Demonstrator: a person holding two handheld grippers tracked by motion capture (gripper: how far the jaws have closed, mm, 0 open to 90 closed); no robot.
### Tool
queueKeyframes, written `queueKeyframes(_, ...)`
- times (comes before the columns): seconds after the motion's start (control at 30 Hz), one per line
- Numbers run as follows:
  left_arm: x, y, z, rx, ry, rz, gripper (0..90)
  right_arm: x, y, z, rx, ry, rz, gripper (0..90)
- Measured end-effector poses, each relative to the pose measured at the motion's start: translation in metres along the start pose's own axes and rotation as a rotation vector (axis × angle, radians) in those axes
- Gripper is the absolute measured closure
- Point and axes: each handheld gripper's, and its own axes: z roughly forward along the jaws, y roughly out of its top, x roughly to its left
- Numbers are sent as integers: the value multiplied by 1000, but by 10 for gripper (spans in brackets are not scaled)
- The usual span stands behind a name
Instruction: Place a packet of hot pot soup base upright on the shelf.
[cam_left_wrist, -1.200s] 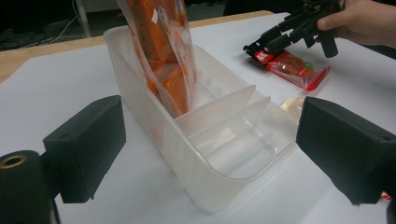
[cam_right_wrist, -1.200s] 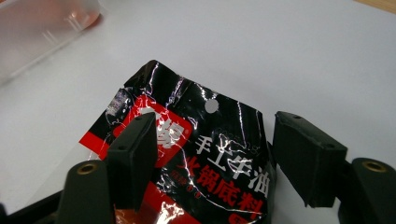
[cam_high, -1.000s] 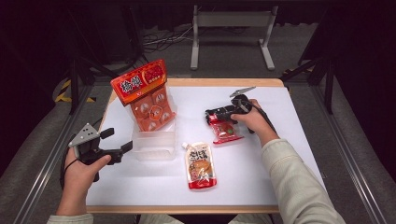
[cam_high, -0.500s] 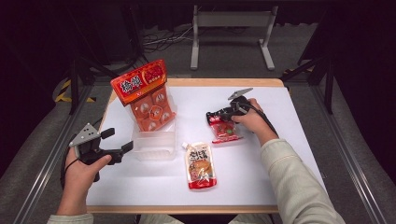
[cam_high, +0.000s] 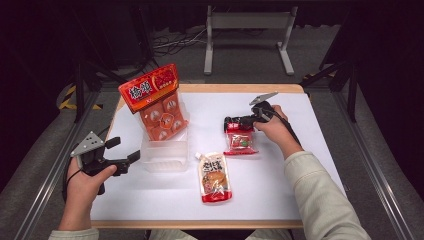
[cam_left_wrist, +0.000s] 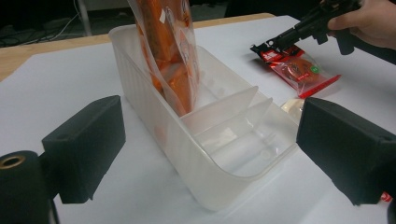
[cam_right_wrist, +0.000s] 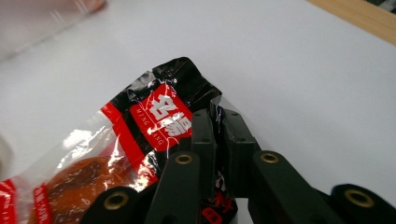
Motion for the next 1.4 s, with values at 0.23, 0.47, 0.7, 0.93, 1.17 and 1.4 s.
queueKeyframes(0.23, -1, 2, 2, -1, -5, -1, 87, 10, 6, -27, -88, 28, -21, 858)
queueKeyframes(0.47, 1, 4, 2, -7, -3, 0, 87, 25, 11, -52, -161, 46, -65, 865)
queueKeyframes(0.7, 0, 5, 4, -7, -6, 2, 87, 38, 12, -71, -215, 65, -95, 870)
queueKeyframes(0.93, 1, 5, 5, -7, -13, -2, 94, 49, 15, -84, -252, 94, -115, 874)
queueKeyframes(1.17, 4, 7, 2, -15, -6, -5, 90, 56, 17, -96, -294, 93, -134, 877)
queueKeyframes(1.4, 5, 7, 1, -12, -14, 0, 91, 59, 19, -105, -354, 130, -147, 877)
